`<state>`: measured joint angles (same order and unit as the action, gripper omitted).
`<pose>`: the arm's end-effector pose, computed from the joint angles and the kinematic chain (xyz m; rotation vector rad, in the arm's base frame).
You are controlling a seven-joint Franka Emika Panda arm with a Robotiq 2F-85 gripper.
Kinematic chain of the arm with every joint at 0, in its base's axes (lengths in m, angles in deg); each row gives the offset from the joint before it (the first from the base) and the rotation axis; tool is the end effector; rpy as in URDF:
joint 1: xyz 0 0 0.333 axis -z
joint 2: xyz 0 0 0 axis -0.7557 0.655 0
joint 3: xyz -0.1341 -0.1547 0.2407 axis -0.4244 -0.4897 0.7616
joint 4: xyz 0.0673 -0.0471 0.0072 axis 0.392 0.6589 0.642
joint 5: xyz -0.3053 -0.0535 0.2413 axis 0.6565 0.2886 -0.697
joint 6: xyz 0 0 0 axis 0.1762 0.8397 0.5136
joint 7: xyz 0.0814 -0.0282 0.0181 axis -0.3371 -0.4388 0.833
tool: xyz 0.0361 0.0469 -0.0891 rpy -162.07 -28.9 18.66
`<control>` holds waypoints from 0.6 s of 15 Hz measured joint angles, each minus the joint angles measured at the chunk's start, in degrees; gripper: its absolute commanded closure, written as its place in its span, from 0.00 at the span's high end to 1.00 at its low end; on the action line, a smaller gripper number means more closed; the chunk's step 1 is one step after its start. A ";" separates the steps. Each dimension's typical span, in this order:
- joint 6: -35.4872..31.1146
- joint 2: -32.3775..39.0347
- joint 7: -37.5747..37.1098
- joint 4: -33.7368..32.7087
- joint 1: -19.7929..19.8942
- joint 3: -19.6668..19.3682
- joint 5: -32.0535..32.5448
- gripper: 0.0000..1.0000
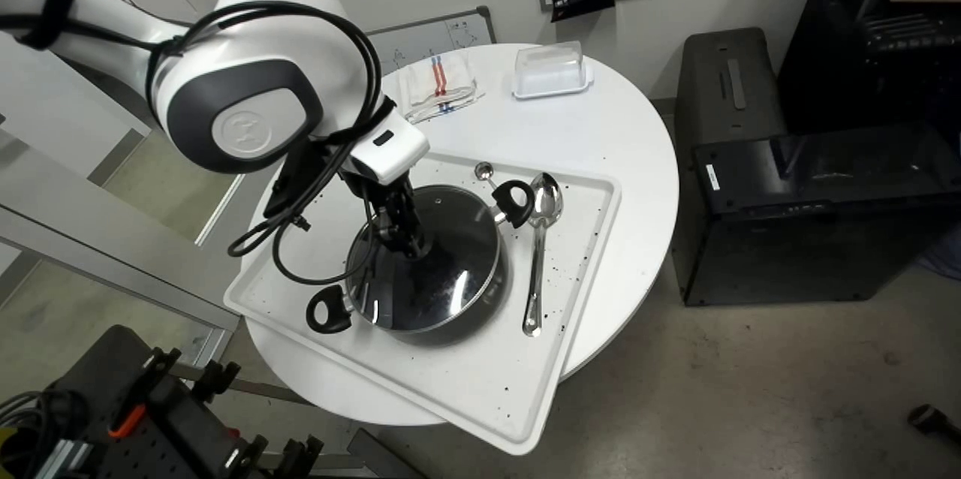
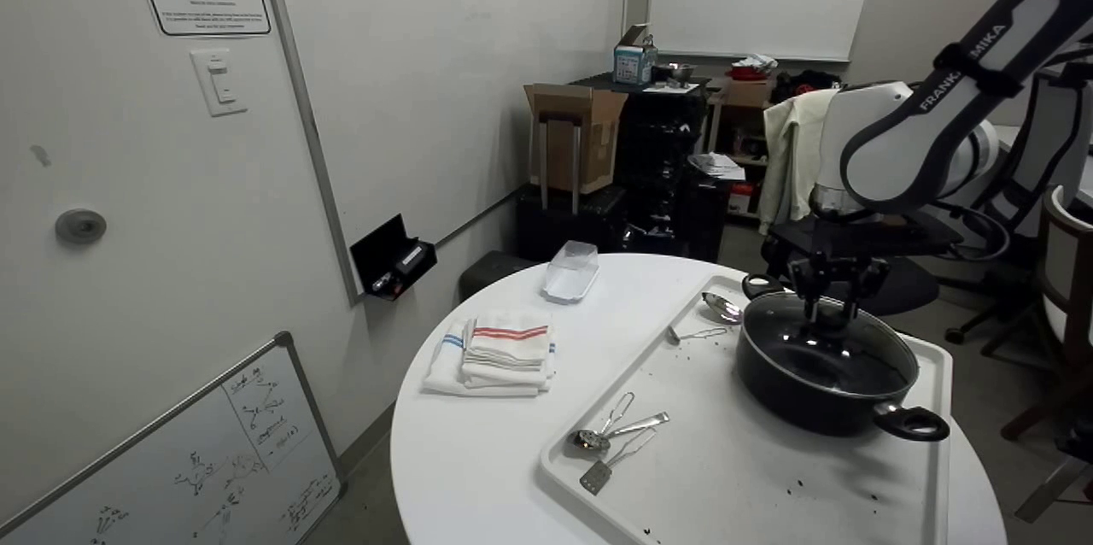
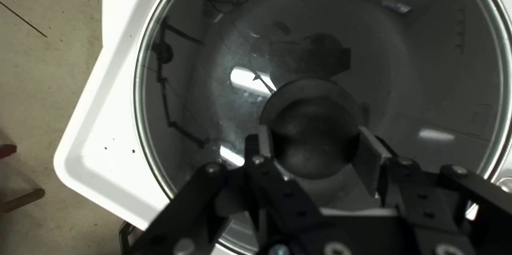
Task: Place the lid on the pot
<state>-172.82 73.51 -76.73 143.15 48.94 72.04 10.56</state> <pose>0.5269 -0.1027 0.1146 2.7467 -1.3689 -0.1508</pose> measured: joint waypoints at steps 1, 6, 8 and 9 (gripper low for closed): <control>0.00 -0.02 0.01 -0.02 0.00 0.02 -0.21 0.88; -0.93 -0.74 0.37 -0.09 -0.02 0.45 -0.58 1.00; -1.20 -1.95 0.77 0.40 -0.18 0.59 -0.58 1.00; -1.28 -2.85 0.96 0.86 -0.32 0.65 -0.58 1.00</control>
<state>-174.11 70.65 -75.77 144.02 48.62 72.69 9.98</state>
